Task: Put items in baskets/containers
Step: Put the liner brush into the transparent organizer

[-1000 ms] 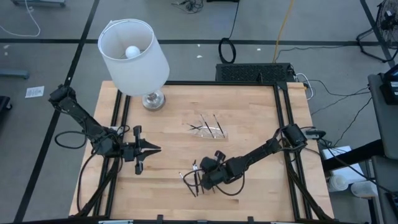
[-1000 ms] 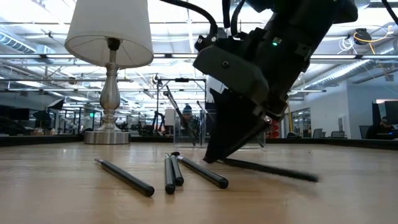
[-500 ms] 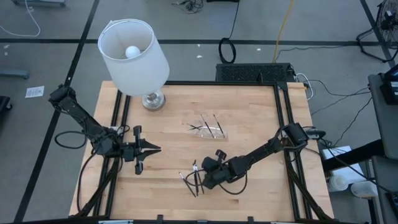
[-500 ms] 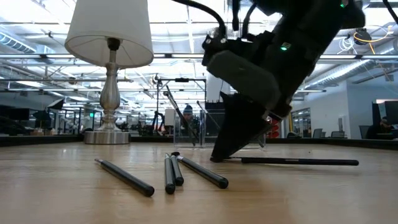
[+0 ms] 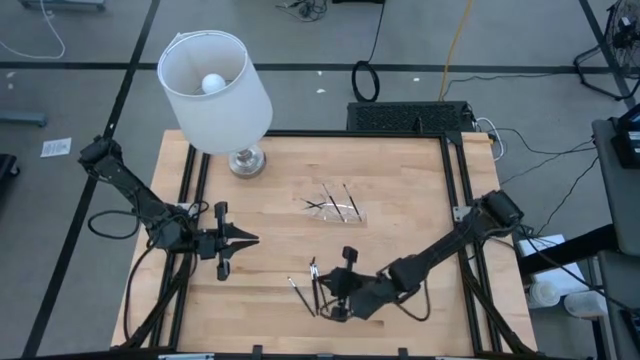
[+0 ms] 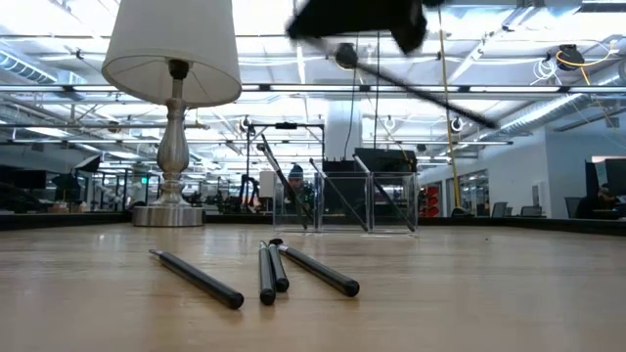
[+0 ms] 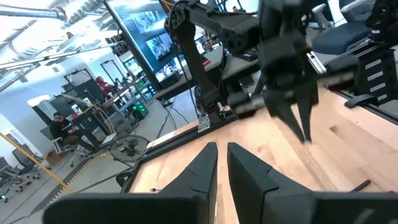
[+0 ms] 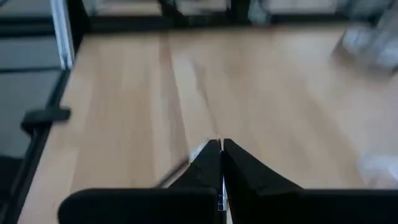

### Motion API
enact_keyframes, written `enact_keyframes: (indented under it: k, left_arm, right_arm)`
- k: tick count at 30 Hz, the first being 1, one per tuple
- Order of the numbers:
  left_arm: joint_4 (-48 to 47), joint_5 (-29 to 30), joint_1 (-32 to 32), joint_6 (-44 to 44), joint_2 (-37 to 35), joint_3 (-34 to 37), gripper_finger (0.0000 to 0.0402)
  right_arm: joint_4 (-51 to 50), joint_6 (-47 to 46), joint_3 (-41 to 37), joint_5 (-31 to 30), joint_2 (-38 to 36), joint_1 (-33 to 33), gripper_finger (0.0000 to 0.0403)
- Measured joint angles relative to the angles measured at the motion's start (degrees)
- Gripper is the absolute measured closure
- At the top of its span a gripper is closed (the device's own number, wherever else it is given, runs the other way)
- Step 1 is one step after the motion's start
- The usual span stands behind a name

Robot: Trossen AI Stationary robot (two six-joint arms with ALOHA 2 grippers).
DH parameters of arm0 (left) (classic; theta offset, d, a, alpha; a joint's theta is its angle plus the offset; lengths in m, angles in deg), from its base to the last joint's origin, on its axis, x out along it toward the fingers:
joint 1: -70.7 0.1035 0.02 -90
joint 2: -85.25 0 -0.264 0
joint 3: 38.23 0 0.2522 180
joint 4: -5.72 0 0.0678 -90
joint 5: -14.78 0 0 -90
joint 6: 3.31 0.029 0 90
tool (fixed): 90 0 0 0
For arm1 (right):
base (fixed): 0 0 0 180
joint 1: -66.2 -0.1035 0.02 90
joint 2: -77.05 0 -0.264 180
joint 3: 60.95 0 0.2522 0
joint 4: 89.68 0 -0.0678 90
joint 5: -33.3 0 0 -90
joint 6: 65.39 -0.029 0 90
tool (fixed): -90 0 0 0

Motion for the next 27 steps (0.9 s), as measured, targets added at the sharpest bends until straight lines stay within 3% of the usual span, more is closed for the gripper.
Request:
enact_keyframes:
  k: [8,18,21,27]
  left_arm:
    - [0.0,0.0,0.0,0.0,0.0,0.0,0.0355]
    - [0.0,0.0,0.0,-0.1,0.0,0.0,0.0355]
    - [0.0,-0.1,0.0,-0.9,0.0,0.0,0.0355]
    - [0.4,-0.2,0.0,-2.6,0.0,0.0,0.0355]
  right_arm:
    - [16.0,19.9,0.1,-0.6,-1.9,-1.6,0.0403]
    - [16.5,33.5,-0.5,-0.6,-9.6,-0.4,0.0403]
    - [19.0,34.7,-5.4,1.3,-13.7,0.8,0.0403]
    - [40.7,34.6,-23.4,7.6,-18.2,3.7,0.0403]
